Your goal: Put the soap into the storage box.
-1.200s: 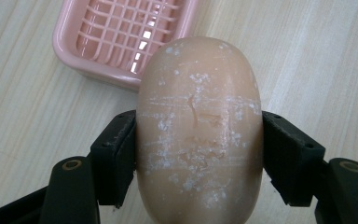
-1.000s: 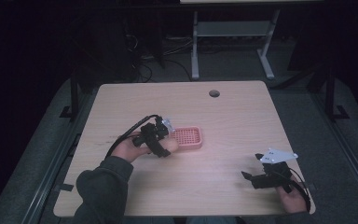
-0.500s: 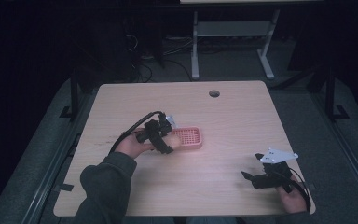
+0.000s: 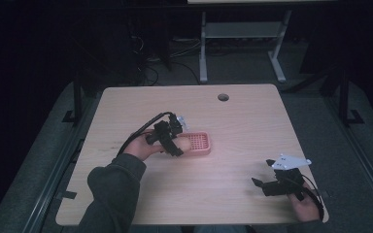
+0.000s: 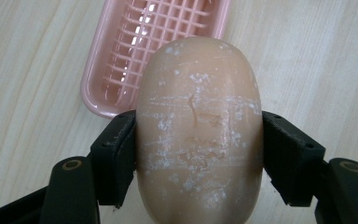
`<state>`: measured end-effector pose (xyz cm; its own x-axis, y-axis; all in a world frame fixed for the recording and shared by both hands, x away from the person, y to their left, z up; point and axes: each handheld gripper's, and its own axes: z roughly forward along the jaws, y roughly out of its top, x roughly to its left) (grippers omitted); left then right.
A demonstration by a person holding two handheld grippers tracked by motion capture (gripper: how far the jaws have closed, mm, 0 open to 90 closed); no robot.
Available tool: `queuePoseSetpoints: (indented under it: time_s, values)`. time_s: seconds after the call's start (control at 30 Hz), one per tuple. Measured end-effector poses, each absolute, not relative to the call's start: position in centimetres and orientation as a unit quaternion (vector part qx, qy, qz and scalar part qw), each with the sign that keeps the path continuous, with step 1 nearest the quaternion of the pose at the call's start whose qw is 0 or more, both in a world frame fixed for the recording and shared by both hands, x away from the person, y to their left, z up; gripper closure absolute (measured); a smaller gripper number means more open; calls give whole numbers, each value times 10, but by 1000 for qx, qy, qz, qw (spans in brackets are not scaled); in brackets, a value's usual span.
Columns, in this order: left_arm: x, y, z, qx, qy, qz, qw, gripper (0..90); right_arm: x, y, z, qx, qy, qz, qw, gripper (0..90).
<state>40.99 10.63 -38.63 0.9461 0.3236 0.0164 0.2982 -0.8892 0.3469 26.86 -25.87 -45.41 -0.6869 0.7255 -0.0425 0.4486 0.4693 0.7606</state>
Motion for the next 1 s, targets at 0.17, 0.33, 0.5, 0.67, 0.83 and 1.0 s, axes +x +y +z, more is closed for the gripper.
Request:
queuePoseSetpoints:
  time_s: [0.17,0.33,0.5,0.67,0.83,1.0]
  values:
    - [416,100,-385,973,156,37,168,325,269,-258,-454,351,837,378,183,141]
    - [422,93,-385,973,154,35,166,325,269,-259,-454,351,837,378,183,141]
    - [426,87,-384,974,150,35,167,325,269,-260,-454,350,837,379,184,141]
    - [431,80,-385,974,150,30,168,325,269,-260,-454,351,837,379,184,141]
    - [435,74,-385,975,145,34,166,325,269,-260,-455,352,837,378,182,141]
    - [438,69,-388,975,144,32,169,325,269,-260,-455,353,836,379,182,142]
